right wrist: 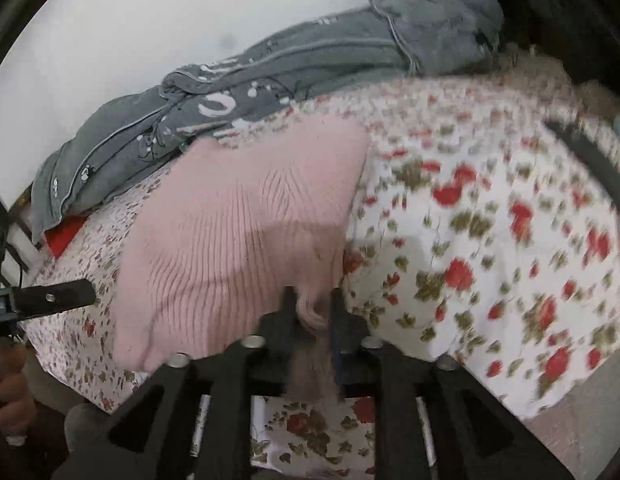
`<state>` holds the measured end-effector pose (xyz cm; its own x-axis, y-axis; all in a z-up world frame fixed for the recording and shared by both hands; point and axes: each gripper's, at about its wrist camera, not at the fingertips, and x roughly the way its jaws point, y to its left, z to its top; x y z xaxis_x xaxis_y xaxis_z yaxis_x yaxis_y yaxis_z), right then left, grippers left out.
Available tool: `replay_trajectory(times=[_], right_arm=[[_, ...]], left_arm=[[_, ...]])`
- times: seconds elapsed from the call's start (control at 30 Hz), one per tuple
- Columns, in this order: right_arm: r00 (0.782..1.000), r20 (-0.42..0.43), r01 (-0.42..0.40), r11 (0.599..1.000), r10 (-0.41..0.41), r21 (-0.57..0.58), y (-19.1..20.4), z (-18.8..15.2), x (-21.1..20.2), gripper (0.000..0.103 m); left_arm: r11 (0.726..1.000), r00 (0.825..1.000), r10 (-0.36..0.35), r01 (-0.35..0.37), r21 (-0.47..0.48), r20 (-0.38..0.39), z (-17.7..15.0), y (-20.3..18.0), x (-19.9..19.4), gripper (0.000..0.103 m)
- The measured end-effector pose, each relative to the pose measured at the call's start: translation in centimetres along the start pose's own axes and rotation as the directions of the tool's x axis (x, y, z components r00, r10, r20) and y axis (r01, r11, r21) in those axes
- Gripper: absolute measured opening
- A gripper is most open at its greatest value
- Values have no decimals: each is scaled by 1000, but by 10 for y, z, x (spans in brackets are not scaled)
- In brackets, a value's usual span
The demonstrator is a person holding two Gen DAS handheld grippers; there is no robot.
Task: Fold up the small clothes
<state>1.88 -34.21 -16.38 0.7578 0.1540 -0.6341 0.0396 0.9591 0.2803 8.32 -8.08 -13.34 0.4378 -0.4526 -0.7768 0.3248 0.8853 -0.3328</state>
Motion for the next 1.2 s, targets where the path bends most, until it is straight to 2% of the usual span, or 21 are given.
replay_trajectory(times=[0.03, 0.13, 0.17, 0.33, 0.47, 0.57, 0.63, 0.73, 0.87, 0.93, 0.97, 1.2], right_arm=[[999, 38, -2, 1000, 3, -16, 3, 4, -10, 34], [995, 100, -13, 1000, 15, -25, 8, 11, -22, 35], [995, 98, -10, 1000, 13, -28, 9, 10, -20, 35], [996, -49, 72, 995, -76, -75, -1, -2, 21, 34], [999, -40, 5, 998, -7, -63, -10, 4, 5, 35], [998, 40, -40, 998, 42, -54, -7, 23, -13, 41], [996, 51, -74, 997, 76, -33, -5, 40, -10, 49], [997, 18, -81, 997, 81, 4, -4, 60, 14, 55], [991, -85, -93, 992, 100, 79, -17, 59, 55, 57], [990, -93, -101, 990, 110, 101, -24, 54, 65, 70], [990, -92, -100, 990, 109, 99, -26, 53, 67, 73], [982, -124, -133, 988, 141, 72, -21, 59, 85, 74]], left_arm=[[1000, 1000, 3, -3, 6, 0, 1, -3, 2, 58], [1000, 1000, 5, -5, 14, -7, 4, -11, 11, 59], [1000, 1000, 5, -4, 14, -9, 6, -13, 13, 59], [1000, 1000, 0, 0, 10, 4, 15, -16, 16, 59], [1000, 1000, 14, -14, 15, 23, 24, -10, 15, 59], [999, 999, 27, -29, 41, 43, 32, -7, 16, 59], [999, 999, 26, -28, 40, 45, 39, -4, 19, 59], [1000, 999, -6, 6, -4, 32, 50, 6, 27, 59], [997, 999, -49, 49, -54, 12, 60, 19, 43, 59], [995, 998, -69, 70, -73, 10, 63, 24, 50, 59], [993, 997, -80, 81, -82, 8, 63, 25, 54, 61], [982, 989, -150, 148, -121, -11, 67, 33, 78, 61]])
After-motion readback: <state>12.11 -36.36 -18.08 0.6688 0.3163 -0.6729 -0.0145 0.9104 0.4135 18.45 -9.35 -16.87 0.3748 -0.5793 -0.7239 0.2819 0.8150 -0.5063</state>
